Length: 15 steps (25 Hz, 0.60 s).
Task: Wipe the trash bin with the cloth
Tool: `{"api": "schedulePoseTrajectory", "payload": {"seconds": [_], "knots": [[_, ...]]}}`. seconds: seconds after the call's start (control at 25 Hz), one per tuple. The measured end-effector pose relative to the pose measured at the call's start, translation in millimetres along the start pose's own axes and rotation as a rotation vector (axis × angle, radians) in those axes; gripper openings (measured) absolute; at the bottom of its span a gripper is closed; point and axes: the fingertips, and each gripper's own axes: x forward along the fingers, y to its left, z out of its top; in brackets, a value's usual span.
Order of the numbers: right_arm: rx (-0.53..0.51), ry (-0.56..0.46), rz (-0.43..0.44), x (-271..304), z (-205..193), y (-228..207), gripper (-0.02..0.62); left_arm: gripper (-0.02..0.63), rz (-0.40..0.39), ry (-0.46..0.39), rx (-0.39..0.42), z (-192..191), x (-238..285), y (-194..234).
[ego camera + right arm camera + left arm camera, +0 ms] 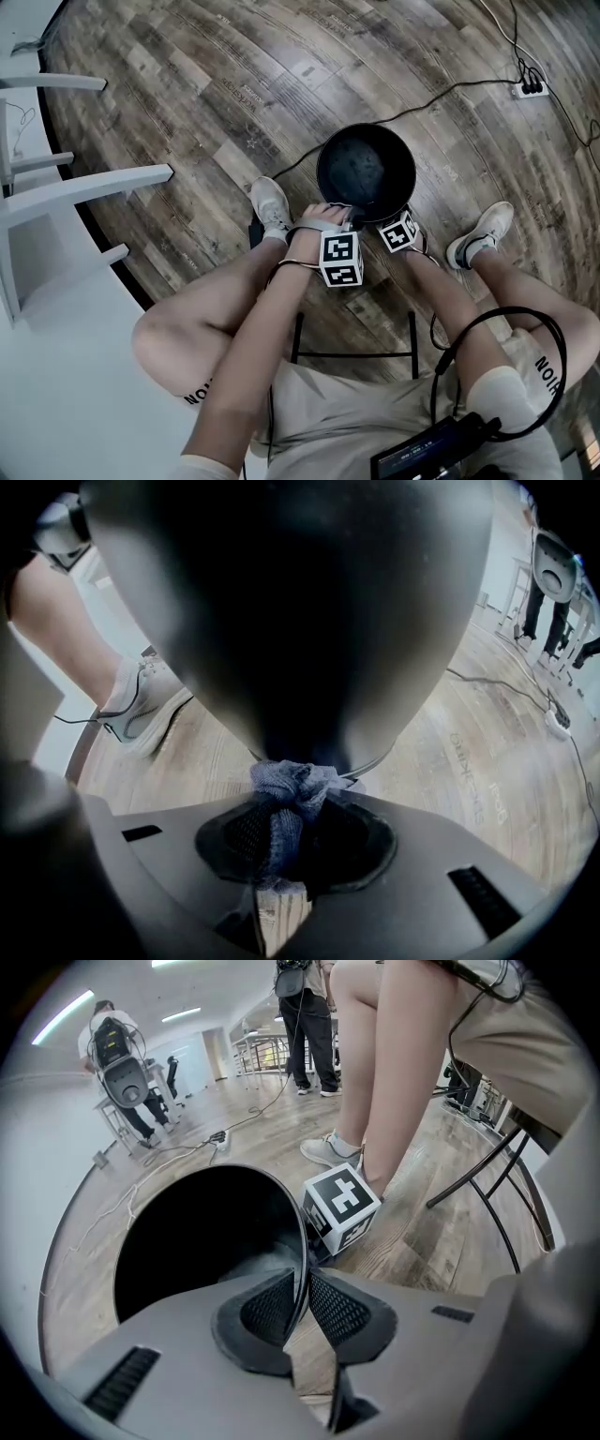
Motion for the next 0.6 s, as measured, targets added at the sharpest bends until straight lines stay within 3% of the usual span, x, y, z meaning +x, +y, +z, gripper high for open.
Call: {"api": "schedulePoseTrajectory", "payload": {"seconds": [0.28, 0.6], "knots": [[-0.019, -0.01, 0.042, -5, -2, 4, 0.103, 0.06, 0.004, 0.005, -0.019, -1, 2, 0], [0.035, -0.039, 0.127, -64, 3, 23, 0.103, 0.071, 0.011, 0.021, -0.079, -3, 3, 1]]}}
